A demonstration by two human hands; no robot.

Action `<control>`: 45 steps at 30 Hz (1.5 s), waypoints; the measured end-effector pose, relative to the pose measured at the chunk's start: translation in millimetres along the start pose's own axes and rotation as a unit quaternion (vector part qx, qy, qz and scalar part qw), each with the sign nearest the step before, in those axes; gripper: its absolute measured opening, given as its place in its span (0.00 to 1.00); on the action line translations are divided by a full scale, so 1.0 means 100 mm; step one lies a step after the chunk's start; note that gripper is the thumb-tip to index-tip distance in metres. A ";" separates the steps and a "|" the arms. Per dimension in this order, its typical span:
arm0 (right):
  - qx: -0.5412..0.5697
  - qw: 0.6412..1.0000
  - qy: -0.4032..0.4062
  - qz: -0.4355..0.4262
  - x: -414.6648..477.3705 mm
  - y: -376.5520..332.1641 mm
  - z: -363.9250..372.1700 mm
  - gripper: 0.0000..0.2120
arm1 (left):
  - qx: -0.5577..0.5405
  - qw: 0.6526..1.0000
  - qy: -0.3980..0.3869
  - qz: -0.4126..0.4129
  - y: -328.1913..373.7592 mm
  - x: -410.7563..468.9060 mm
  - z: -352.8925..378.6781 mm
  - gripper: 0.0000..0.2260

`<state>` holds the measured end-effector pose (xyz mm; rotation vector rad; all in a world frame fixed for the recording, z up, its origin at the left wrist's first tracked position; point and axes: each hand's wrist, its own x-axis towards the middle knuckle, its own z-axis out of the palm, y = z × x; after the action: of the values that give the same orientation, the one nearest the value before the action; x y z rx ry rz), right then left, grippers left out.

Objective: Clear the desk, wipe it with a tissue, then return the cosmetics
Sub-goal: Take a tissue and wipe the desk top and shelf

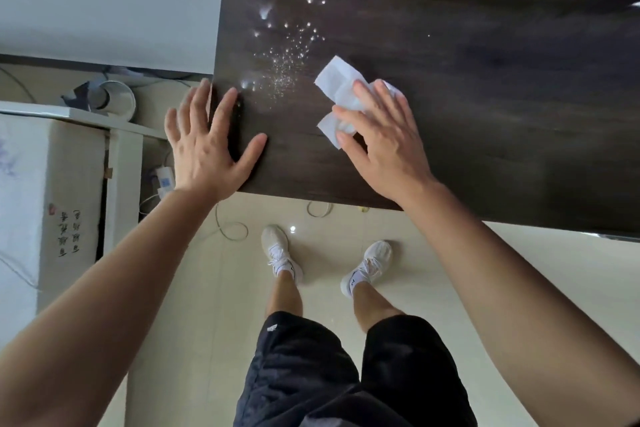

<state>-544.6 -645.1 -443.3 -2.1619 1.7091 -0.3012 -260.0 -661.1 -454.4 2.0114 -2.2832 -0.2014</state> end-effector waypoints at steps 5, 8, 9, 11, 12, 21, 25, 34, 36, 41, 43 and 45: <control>-0.033 0.998 0.005 0.059 0.79 -0.05 -0.02 0.21 | -0.068 0.996 0.001 -0.059 -0.02 0.03 0.06 0.34; -0.051 0.996 0.008 0.071 1.36 -0.20 0.00 0.22 | -0.081 0.995 -0.006 -0.055 -0.04 0.06 0.07 0.34; -0.050 0.996 0.005 0.067 1.50 -0.29 0.03 0.22 | -0.079 0.995 -0.008 -0.052 -0.04 0.07 0.08 0.35; -0.043 0.998 -0.013 0.040 1.60 -0.52 0.10 0.21 | -0.075 0.996 -0.012 -0.041 -0.04 0.07 0.07 0.35; -0.042 0.999 -0.025 0.015 1.57 -0.63 0.13 0.21 | -0.073 0.997 -0.014 -0.032 -0.05 0.06 0.07 0.36; -0.043 0.996 -0.072 -0.031 1.31 -0.35 -0.05 0.20 | -0.065 0.998 -0.016 -0.003 -0.06 0.07 0.05 0.37; -0.042 0.998 -0.055 -0.005 1.78 -0.51 0.00 0.21 | -0.058 0.998 -0.018 -0.003 -0.06 0.07 0.06 0.37; -0.047 0.991 -0.090 -0.090 1.02 -0.46 -0.01 0.20 | -0.052 0.999 -0.009 -0.002 -0.06 0.07 0.08 0.37; -0.050 0.994 -0.085 -0.056 1.05 -0.32 -0.08 0.20 | -0.054 0.999 -0.004 -0.003 -0.05 0.07 0.09 0.37; -0.070 0.996 -0.051 0.010 1.75 -0.51 -0.01 0.22 | -0.045 0.999 -0.001 -0.004 -0.05 0.07 0.09 0.37; -0.077 0.996 -0.049 0.013 1.84 -0.73 0.08 0.22 | -0.043 0.999 -0.002 -0.005 -0.05 0.07 0.09 0.36; -0.073 0.995 -0.063 -0.016 1.67 -0.89 0.17 0.22 | -0.041 0.999 -0.003 -0.004 -0.05 0.06 0.08 0.36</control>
<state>-418.3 -786.8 -432.0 -2.2597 1.6739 -0.0470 -257.4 -667.7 -462.9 1.9825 -2.2323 -0.2973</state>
